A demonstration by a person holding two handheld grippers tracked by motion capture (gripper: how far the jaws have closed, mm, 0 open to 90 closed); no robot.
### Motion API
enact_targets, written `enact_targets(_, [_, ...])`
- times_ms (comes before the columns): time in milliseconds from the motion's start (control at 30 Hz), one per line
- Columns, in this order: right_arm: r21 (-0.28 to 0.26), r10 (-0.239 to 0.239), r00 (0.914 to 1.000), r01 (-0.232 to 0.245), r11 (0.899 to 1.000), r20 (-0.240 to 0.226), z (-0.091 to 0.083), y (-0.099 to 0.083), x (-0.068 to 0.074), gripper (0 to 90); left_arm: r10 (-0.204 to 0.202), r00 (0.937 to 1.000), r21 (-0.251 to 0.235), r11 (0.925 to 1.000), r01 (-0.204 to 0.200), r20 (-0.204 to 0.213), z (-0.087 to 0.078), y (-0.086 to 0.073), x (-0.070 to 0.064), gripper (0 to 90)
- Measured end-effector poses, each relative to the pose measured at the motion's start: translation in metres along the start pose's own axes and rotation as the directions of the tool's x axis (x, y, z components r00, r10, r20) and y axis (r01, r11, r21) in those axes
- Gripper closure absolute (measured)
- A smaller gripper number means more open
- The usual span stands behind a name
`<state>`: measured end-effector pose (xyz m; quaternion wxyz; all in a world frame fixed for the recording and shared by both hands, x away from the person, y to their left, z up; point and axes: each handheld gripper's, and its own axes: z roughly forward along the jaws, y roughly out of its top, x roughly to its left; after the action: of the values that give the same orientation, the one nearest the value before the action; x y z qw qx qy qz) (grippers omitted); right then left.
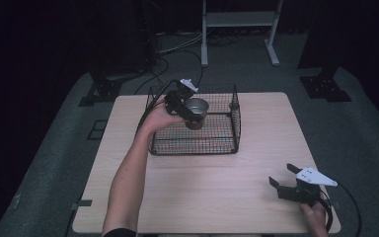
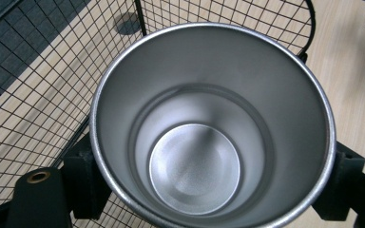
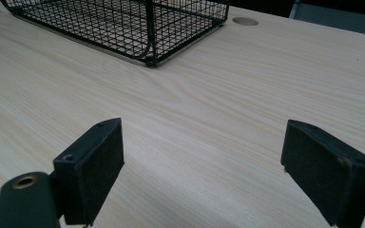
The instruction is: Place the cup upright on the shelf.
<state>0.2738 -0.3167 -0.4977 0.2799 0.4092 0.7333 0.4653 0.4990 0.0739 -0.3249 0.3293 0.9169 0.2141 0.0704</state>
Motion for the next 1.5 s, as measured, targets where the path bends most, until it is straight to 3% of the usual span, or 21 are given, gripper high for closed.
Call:
enact_targets(433, [0.0, 0.001, 1.0, -0.001, 1.0, -0.003, 0.0, 0.0, 0.0, 13.5, -0.024, 0.9997, -0.001, 0.9997, 0.024, -0.007, 0.012, 0.0, 0.006, 17.9])
enact_targets(867, [-0.001, 0.005, 1.0, -0.005, 1.0, -0.003, 0.0, 0.0, 0.0, 13.5, -0.035, 0.9993, 0.034, 0.9988, 0.036, -0.014, 0.032, -0.001, 0.013, 17.9])
enact_targets(1500, [-0.001, 0.005, 1.0, -0.005, 1.0, -0.003, 0.0, 0.0, 0.0, 13.5, -0.055, 0.9982, 0.02, 0.9983, 0.055, -0.026, 0.048, -0.004, 0.016, 17.9])
